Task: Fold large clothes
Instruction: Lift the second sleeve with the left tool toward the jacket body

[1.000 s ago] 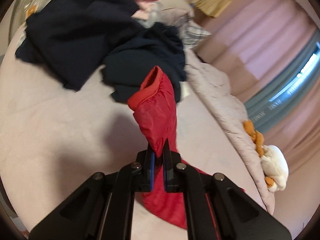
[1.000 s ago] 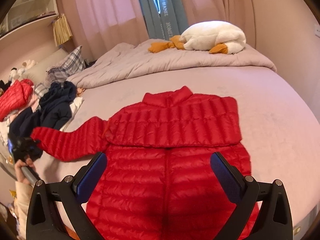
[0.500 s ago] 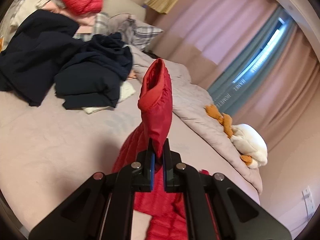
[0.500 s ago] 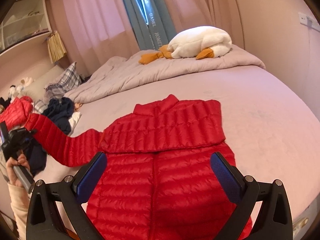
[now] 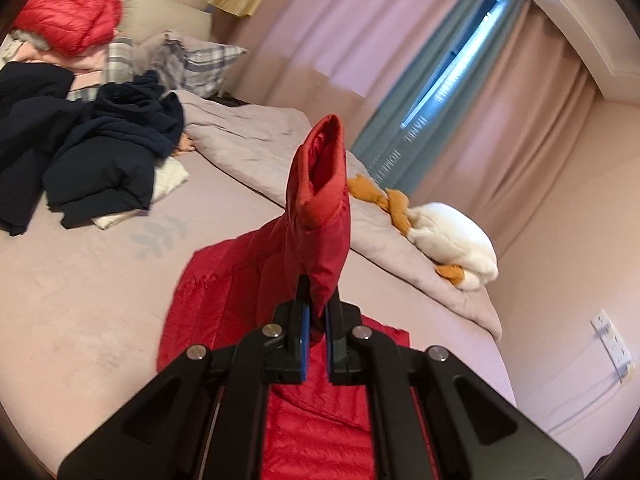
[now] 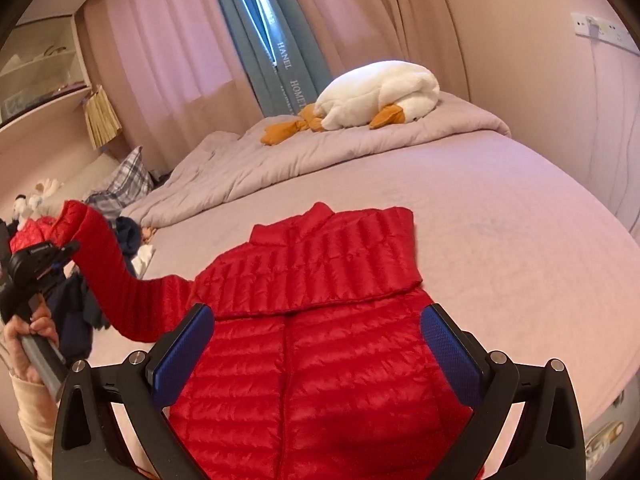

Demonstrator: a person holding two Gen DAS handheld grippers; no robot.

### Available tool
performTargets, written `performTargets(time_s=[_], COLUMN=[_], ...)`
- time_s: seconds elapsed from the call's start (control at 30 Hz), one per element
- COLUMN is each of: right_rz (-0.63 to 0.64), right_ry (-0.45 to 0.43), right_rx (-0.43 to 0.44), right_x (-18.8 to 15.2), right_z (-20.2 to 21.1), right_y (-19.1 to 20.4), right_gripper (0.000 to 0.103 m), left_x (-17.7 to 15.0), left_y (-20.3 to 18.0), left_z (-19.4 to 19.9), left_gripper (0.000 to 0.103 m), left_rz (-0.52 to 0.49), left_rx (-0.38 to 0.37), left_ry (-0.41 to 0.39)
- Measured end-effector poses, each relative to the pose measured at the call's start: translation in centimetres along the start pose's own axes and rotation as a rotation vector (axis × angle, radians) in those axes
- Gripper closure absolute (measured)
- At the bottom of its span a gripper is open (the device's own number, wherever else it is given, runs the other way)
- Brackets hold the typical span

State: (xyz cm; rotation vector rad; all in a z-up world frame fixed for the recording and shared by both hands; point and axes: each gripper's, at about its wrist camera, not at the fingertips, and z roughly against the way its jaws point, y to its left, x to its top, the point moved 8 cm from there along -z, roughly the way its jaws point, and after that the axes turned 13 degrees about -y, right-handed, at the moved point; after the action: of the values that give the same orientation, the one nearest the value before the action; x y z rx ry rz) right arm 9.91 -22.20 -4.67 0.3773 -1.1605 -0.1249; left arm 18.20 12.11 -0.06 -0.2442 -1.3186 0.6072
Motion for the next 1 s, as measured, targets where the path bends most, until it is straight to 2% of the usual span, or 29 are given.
performTargets(time_s=[0.5, 1.0], right_rz=[-0.04, -0.067], right_ry=[-0.012, -0.009], right_rx=[-0.038, -0.063], right_x=[0.2, 0.1], right_z=[0.7, 0.8], right_y=[-2.8, -4.4], right_gripper=[0.001, 0.001], left_x=[-4.9, -9.9], left_y=[-6.0, -9.7], left_z=[-1.2, -2.1], left_gripper=[0.098, 0.098], left_rz=[-0.085, -0.142], left_rx=[-0.084, -0.135], left_ry=[0.093, 0.19])
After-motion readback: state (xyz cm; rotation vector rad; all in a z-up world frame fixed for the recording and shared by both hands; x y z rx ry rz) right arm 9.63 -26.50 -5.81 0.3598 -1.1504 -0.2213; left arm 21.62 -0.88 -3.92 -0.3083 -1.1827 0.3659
